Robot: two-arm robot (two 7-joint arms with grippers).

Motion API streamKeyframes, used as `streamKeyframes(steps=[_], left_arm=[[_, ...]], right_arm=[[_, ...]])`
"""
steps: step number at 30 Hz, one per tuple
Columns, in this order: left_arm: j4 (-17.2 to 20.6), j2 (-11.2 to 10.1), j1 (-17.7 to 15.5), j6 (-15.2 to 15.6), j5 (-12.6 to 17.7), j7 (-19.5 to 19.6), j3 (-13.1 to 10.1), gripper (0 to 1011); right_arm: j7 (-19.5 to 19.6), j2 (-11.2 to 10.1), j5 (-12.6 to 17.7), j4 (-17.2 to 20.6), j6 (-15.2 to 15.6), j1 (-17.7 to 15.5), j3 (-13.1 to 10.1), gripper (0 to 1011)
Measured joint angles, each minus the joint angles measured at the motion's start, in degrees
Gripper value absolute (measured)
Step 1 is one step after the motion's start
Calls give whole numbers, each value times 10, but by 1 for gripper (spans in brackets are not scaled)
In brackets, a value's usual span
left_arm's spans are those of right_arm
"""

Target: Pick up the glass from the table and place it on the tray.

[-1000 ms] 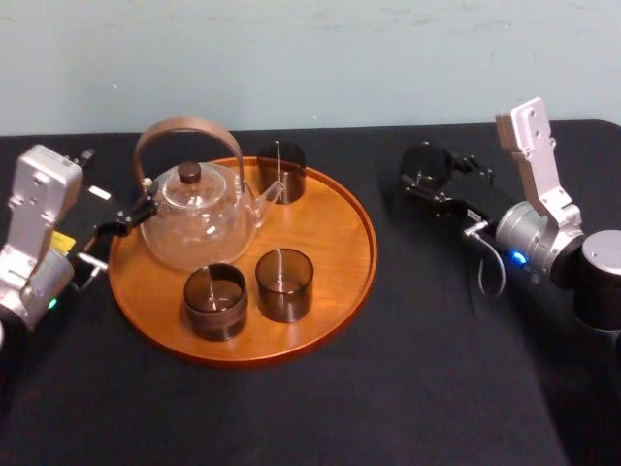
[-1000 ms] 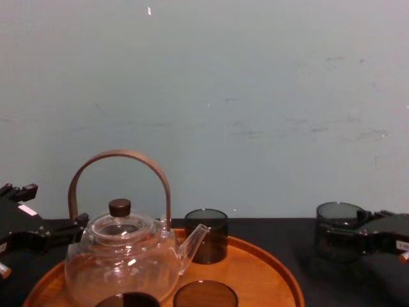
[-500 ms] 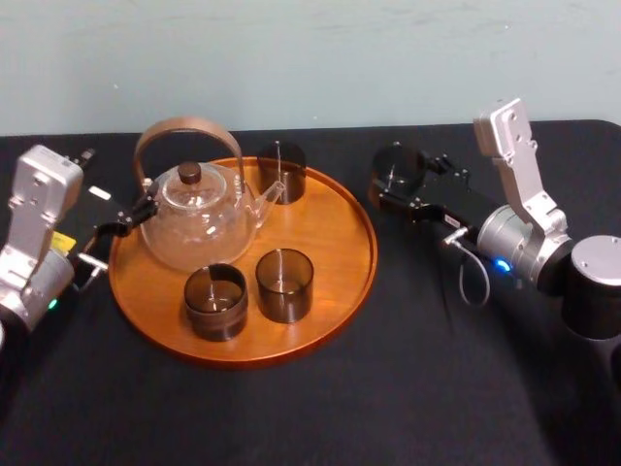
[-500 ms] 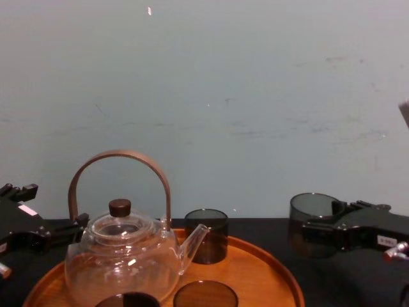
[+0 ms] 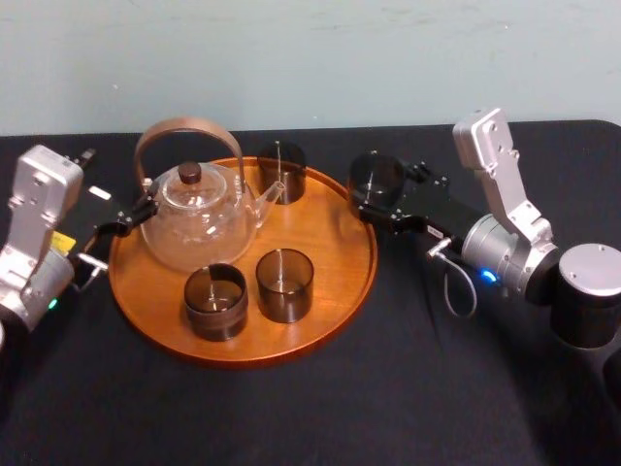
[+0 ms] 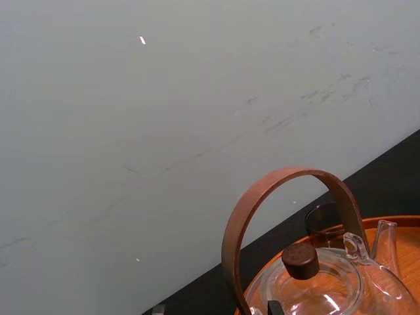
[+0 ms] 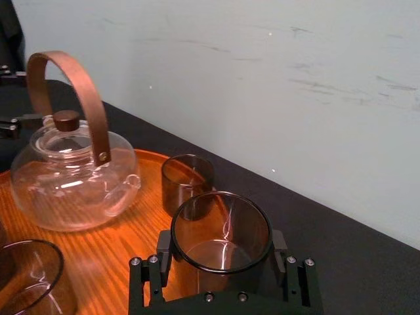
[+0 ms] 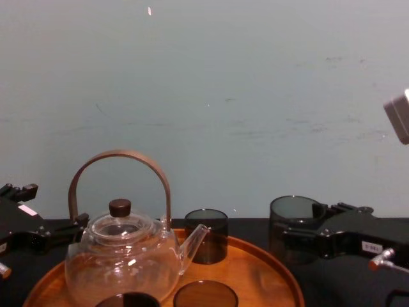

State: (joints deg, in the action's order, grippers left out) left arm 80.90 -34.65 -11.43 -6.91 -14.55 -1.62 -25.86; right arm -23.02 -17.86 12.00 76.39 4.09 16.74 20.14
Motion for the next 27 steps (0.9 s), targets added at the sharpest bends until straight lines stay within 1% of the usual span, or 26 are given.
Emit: streamKeyframes(steps=[6, 13, 22, 27], left_arm=[[0, 0, 0, 0, 0, 0, 0, 1010], [0, 0, 0, 0, 0, 0, 0, 1010], [0, 0, 0, 0, 0, 0, 0, 1010], [0, 0, 0, 0, 0, 0, 0, 1010]], right_arm=[[-2, 1, 0, 0, -2, 1, 10, 898], [-7, 5, 0, -9, -6, 7, 21, 898], [-12, 13, -1, -34, -15, 20, 34, 898], [-15, 19, -2, -55, -19, 31, 39, 898]])
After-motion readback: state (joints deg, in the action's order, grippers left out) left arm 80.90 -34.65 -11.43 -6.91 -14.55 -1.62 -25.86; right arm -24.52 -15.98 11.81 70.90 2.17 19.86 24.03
